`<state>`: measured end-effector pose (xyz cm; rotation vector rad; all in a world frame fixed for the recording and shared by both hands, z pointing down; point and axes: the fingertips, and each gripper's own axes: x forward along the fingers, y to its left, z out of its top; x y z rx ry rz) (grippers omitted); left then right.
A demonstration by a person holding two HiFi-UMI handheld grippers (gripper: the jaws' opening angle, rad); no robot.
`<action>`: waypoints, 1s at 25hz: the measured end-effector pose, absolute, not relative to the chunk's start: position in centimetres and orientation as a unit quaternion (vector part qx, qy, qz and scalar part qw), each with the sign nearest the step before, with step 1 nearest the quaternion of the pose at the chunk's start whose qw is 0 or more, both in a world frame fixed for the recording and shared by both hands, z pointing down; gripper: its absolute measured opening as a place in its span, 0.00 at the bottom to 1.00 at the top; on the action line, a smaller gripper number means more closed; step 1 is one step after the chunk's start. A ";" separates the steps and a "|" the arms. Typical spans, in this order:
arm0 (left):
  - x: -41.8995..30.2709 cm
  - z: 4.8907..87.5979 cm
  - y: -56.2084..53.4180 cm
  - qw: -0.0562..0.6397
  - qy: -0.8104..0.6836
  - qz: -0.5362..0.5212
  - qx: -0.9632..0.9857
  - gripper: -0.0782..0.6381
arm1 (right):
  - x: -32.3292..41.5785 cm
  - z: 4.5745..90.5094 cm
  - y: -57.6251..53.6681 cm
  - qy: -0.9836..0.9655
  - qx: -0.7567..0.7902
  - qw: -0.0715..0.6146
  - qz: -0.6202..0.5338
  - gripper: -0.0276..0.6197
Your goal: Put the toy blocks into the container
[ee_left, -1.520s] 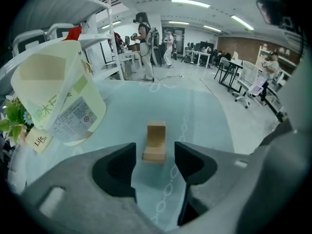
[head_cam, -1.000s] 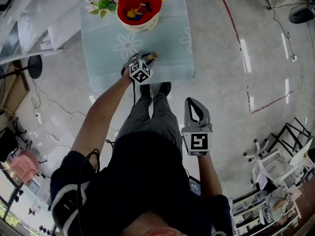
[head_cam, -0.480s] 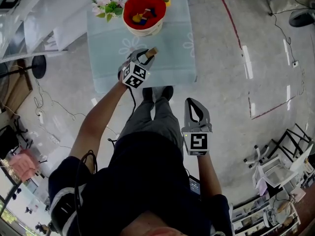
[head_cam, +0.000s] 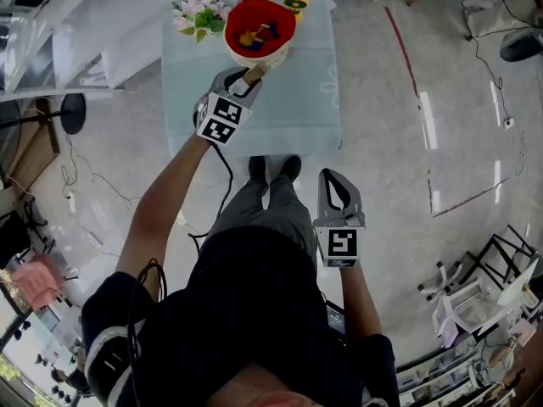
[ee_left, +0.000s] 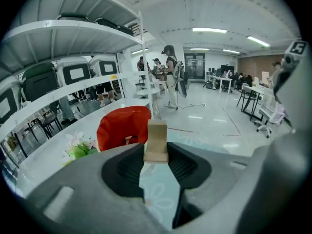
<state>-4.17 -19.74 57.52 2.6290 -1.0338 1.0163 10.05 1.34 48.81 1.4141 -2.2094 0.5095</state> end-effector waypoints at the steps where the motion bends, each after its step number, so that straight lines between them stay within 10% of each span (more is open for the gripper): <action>1: -4.3 57.1 -20.2 0.068 -0.346 0.337 0.873 0.32 | 10.0 48.7 1.3 -0.804 0.514 0.233 0.185 0.04; 25: -5.3 58.9 -30.8 0.073 -0.364 0.405 0.836 0.32 | 9.9 47.8 1.5 -0.800 0.520 0.237 0.182 0.04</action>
